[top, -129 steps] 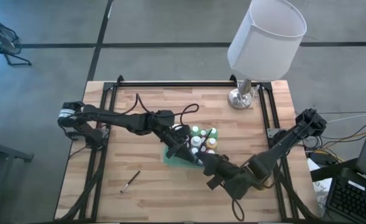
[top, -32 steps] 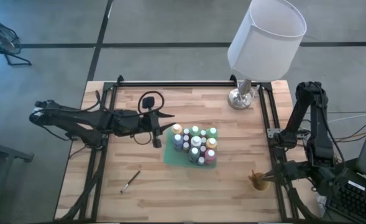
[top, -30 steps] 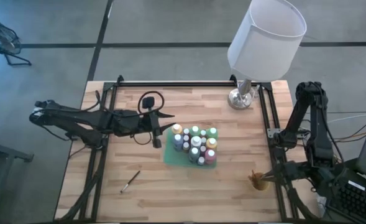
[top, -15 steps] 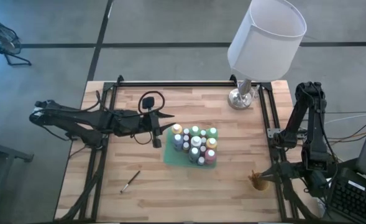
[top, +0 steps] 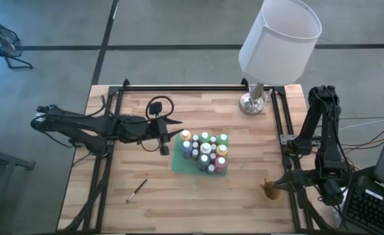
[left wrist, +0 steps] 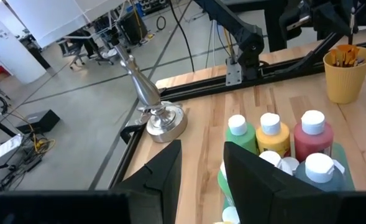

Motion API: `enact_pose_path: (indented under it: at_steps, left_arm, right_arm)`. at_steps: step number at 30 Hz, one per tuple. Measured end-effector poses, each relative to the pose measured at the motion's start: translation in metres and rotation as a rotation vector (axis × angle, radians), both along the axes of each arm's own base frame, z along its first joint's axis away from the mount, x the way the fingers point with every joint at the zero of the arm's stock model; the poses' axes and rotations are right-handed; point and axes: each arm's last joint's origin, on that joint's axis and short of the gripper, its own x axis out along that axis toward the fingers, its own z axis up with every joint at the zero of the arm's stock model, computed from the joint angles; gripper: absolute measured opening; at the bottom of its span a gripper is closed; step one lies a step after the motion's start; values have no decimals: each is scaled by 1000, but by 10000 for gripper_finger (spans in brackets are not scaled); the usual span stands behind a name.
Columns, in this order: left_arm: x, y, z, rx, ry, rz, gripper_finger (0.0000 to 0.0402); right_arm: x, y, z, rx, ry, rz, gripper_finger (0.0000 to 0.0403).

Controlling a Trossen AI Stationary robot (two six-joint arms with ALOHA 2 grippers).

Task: Pick & Place Paint Supplies
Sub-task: Put the silver paintbrush into the yellow cup

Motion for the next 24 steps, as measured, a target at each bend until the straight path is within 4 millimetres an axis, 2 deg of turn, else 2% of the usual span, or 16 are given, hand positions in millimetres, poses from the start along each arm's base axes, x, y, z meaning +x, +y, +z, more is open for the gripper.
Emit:
enact_pose_path:
  at_steps: [13,24]
  left_arm:
    - [0,0,-2,-21,10,6,126]
    - [0,0,-2,-29,9,4,126]
  right_arm:
    - [-2,-7,-21,5,32,4,12]
    - [-3,-7,-24,9,80,27,15]
